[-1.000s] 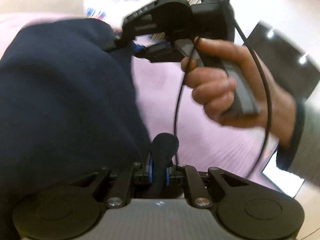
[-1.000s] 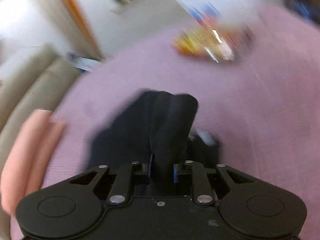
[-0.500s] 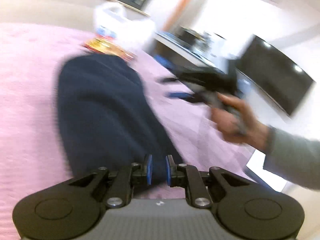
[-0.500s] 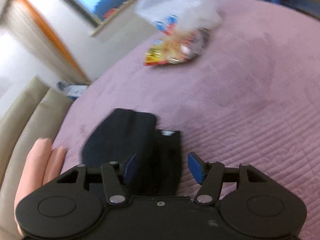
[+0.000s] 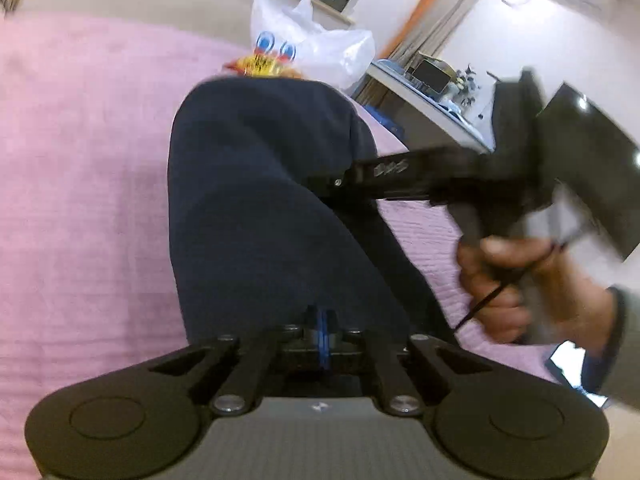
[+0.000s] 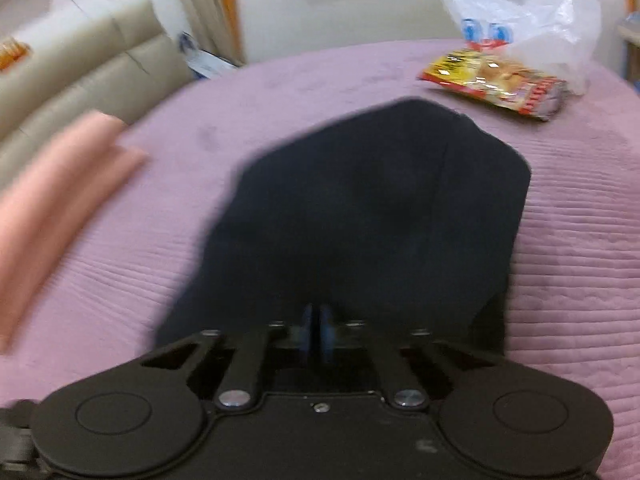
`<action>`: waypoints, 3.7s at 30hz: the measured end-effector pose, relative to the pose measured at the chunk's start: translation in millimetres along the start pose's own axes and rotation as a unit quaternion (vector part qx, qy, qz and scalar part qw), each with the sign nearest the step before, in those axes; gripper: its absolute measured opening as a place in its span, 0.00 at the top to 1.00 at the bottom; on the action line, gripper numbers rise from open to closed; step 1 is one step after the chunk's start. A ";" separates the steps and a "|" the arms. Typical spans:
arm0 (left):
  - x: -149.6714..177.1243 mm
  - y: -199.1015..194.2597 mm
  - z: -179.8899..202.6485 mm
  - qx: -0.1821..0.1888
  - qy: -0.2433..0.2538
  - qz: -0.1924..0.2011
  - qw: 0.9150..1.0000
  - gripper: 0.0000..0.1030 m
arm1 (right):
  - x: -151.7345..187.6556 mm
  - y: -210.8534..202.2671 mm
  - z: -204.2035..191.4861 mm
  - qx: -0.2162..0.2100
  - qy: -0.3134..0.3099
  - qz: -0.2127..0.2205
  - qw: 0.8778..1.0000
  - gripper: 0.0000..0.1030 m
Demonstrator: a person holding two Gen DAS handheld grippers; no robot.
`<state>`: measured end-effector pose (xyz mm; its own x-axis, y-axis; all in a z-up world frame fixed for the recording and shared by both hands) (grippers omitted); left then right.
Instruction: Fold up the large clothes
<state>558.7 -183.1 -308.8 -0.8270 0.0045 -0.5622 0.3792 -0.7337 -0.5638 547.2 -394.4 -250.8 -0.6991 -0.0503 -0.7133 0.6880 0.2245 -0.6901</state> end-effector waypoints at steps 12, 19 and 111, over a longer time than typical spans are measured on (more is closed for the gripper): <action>-21.4 14.6 21.4 -0.023 0.091 -0.006 0.996 0.93 | -79.8 -24.2 -52.9 -0.001 -0.139 0.119 0.983 0.84; -7.2 16.8 -12.0 0.032 0.041 -0.020 0.998 0.97 | -59.8 60.1 7.7 0.127 -0.174 0.070 0.974 0.24; 103.3 -235.9 -29.8 0.135 -0.162 -0.009 0.977 0.42 | 156.8 -227.0 -167.6 -0.156 0.117 0.024 0.980 0.49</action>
<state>396.2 10.7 -251.8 -0.9373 -0.1634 -0.3079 0.2754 -0.8887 -0.3665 248.7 -290.2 -185.5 -0.7181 0.1843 -0.6711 0.6535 0.5102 -0.5592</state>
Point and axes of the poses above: each gripper's, at about its wrist camera, not at the fingertips, and y roughly the way its jaws point, z to its right, x to its underside, the point moved 3 cm from there along y, roughly the way its jaws point, and after that the axes turned 11 degrees about -y, right-handed, at the moved point
